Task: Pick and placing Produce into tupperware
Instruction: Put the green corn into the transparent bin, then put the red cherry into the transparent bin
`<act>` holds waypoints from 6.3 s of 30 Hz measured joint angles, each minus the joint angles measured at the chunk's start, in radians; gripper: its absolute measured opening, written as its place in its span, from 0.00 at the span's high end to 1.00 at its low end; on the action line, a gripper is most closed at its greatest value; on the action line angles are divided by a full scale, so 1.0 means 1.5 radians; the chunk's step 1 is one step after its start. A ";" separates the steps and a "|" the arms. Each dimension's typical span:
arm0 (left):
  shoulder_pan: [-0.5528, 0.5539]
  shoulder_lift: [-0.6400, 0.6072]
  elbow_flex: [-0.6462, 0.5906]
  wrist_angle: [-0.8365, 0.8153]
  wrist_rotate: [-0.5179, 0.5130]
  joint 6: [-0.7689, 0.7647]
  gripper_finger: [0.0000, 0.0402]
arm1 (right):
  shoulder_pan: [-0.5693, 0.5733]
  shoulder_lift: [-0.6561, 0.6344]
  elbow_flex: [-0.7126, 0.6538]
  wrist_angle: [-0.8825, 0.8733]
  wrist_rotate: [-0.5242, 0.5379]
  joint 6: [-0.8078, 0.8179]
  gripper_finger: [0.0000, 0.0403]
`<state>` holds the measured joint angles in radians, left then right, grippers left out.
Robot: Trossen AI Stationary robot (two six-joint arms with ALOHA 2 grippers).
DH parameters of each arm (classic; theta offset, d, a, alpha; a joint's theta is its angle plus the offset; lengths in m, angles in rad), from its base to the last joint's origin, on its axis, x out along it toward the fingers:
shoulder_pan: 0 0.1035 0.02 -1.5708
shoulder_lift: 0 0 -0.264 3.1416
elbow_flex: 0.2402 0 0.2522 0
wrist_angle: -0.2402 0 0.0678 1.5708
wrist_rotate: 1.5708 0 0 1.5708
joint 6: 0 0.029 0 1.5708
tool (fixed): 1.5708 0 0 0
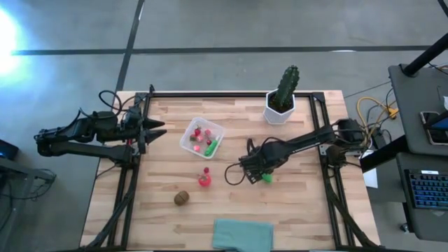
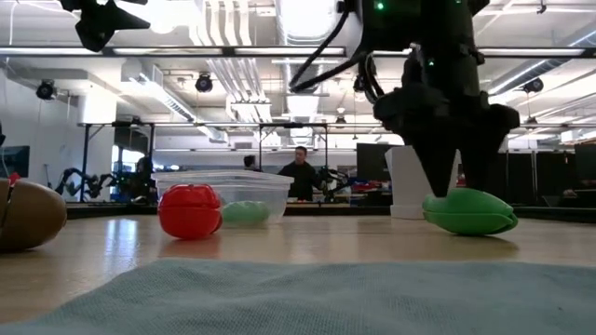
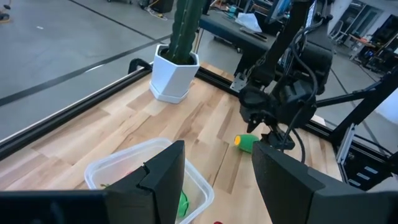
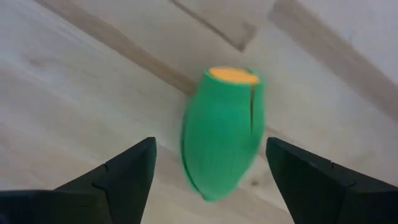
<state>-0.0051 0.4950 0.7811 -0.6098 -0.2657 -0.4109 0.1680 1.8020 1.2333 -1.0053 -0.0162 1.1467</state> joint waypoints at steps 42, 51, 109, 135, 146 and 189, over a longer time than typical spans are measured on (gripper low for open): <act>0.000 0.002 0.000 0.001 -0.001 -0.001 0.57 | 0.009 0.040 -0.032 0.068 -0.059 -0.090 0.38; 0.000 0.003 0.000 0.003 -0.001 -0.001 0.57 | -0.004 0.040 0.052 0.073 -0.058 -0.107 0.40; 0.000 -0.018 0.002 -0.047 0.002 -0.019 0.57 | -0.131 0.353 0.734 -0.201 0.044 -0.584 0.26; 0.000 -0.074 -0.002 -0.264 0.061 -0.089 0.57 | -0.061 0.355 0.621 -0.062 -0.087 -0.484 0.36; 0.000 -0.079 -0.002 -0.264 0.051 -0.090 0.57 | -0.068 0.354 0.537 0.048 -0.094 -0.433 0.41; 0.000 -0.061 -0.002 -0.263 0.049 -0.088 0.57 | -0.050 0.354 0.505 0.120 -0.008 -0.960 0.43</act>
<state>-0.0051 0.4034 0.7784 -1.0046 -0.1917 -0.5434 0.0925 2.3329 1.9911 -0.8256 -0.0279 -0.2934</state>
